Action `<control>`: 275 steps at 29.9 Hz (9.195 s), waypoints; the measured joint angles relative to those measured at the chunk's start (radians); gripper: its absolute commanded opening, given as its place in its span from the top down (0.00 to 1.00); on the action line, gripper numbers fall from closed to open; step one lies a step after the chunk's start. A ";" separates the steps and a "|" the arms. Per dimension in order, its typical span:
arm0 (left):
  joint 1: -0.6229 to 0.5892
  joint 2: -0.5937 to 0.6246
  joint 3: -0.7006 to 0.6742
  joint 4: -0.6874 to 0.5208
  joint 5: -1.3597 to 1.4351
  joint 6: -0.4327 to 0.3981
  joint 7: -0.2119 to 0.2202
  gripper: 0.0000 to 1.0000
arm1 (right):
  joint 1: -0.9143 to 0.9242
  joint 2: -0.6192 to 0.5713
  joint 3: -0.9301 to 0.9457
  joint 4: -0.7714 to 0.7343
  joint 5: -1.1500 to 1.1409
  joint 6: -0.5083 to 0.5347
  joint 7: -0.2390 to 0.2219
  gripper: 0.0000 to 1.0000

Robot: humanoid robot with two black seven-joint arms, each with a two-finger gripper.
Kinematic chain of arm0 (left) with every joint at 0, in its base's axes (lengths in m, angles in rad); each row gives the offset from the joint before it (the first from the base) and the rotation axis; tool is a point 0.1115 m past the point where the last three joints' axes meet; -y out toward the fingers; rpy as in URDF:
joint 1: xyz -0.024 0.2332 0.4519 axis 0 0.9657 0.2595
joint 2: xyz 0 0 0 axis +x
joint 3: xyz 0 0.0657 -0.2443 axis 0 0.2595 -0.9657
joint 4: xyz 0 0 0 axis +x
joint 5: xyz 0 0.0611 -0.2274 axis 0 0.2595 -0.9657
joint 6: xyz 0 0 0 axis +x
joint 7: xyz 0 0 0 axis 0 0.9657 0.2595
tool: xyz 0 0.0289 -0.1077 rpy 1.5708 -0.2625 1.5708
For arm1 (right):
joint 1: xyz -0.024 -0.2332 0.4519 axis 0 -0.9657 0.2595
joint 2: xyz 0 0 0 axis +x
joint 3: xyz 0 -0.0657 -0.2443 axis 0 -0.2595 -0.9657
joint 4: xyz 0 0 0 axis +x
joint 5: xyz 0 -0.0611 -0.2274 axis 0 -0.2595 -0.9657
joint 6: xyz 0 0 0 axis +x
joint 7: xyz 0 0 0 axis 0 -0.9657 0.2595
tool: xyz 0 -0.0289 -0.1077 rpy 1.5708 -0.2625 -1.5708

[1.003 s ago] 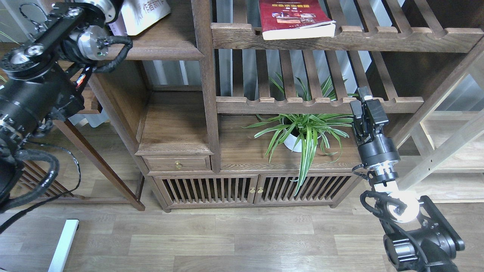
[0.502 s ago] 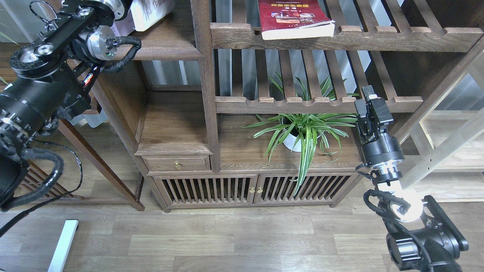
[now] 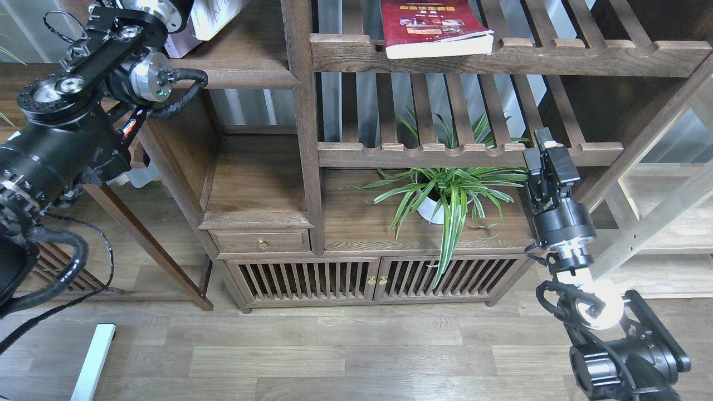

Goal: Organize books on shelf

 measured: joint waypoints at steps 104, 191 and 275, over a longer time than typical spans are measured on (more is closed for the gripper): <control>0.063 0.150 -0.012 -0.128 -0.044 -0.054 -0.174 0.66 | 0.007 -0.008 -0.036 0.003 0.013 0.000 -0.003 0.28; 0.103 0.231 -0.193 -0.706 -0.423 0.301 -0.051 0.10 | 0.046 -0.166 0.031 0.106 0.112 0.000 -0.006 0.14; 0.789 0.056 -0.588 -1.043 -0.911 0.302 0.338 0.02 | 0.309 -0.035 -0.249 0.236 0.125 -0.377 -0.009 0.21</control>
